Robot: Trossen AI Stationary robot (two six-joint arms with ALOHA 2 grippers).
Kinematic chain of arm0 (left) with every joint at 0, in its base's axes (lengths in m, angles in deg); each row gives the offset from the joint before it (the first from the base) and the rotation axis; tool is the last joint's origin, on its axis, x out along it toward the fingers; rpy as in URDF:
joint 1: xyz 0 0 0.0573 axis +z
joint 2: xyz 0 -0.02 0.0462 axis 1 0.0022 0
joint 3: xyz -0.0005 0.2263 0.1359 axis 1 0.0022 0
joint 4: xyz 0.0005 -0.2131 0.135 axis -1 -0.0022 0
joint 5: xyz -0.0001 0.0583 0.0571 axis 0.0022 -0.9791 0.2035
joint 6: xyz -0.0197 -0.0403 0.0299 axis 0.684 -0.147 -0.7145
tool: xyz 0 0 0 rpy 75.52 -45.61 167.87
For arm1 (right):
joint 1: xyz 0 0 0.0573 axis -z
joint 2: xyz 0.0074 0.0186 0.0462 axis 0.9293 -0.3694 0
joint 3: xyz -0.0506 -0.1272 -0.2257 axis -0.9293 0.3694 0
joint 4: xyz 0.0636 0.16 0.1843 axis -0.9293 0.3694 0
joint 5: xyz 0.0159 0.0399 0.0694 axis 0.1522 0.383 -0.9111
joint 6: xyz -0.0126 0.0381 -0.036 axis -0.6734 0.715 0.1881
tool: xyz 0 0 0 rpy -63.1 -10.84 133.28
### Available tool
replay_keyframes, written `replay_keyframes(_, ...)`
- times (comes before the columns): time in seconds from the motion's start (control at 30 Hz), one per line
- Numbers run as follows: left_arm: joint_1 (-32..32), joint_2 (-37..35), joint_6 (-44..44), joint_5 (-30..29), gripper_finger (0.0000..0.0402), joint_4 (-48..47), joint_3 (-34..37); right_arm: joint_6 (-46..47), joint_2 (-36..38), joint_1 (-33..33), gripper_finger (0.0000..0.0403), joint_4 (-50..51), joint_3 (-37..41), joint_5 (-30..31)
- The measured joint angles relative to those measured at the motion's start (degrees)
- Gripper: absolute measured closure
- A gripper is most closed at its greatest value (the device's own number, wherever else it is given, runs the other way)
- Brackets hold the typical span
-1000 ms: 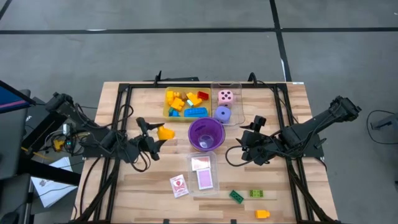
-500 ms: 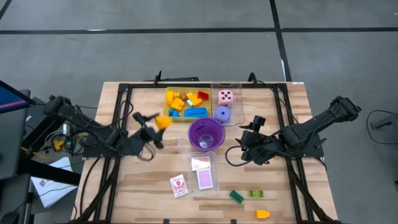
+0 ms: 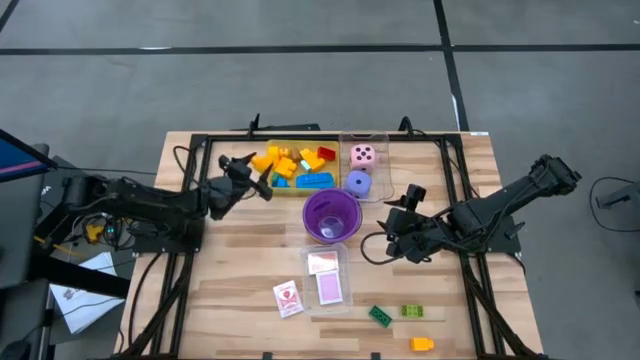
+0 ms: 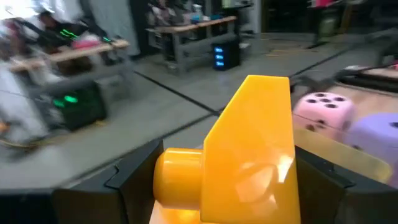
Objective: Pick & Place Toys
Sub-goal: Put the yellow game piece into the yellow bin
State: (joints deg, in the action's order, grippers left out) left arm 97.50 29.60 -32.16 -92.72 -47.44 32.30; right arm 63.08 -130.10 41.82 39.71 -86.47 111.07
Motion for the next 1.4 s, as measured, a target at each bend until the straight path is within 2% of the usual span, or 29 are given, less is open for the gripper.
replay_keyframes(0.13, 5.36, 5.00, 2.03, 10.26, 0.0133, 6.87, 1.76, -1.06, -0.02, 0.02, 0.0163, -1.01, 0.00, -0.13)
replay_keyframes(0.23, 7.70, 10.12, 2.80, 15.23, 0.0133, 13.34, 2.00, -1.48, -0.02, 0.04, 0.0163, -1.65, -0.01, -0.12)
replay_keyframes(0.43, 10.40, 21.71, 2.33, 16.51, 0.0133, 26.15, 1.97, -1.53, -0.02, 0.04, 0.0163, -1.57, 0.00, -0.12)
replay_keyframes(0.53, 11.43, 26.64, 2.29, 16.51, 0.0133, 29.08, 0.84, -1.53, -0.02, 0.04, 0.0163, -1.46, -0.01, -0.12)
replay_keyframes(0.63, 12.12, 30.79, 1.77, 16.48, 0.0133, 29.86, -1.47, -1.57, -0.02, 0.04, 0.0163, -1.47, -0.02, -0.12)
replay_keyframes(0.73, 13.13, 33.69, -2.40, 16.44, 0.0133, 30.04, -4.81, -1.81, -0.02, 0.04, 0.0163, -1.60, -0.01, -0.12)
replay_keyframes(0.9, 15.10, 35.56, -5.46, 16.33, 0.0133, 27.23, -9.85, -1.97, -0.02, 0.04, 0.0163, -1.66, 0.00, -0.12)
replay_keyframes(1.1, 17.37, 35.61, -0.96, 16.39, 0.0133, 21.21, -10.62, -1.97, -0.14, 0.04, 0.0163, -1.66, -0.02, -0.12)
replay_keyframes(1.4, 17.54, 35.61, -0.19, 16.20, 0.0132, 19.62, -10.62, -1.97, -0.31, 0.02, 0.0163, -1.46, 0.00, -0.12)
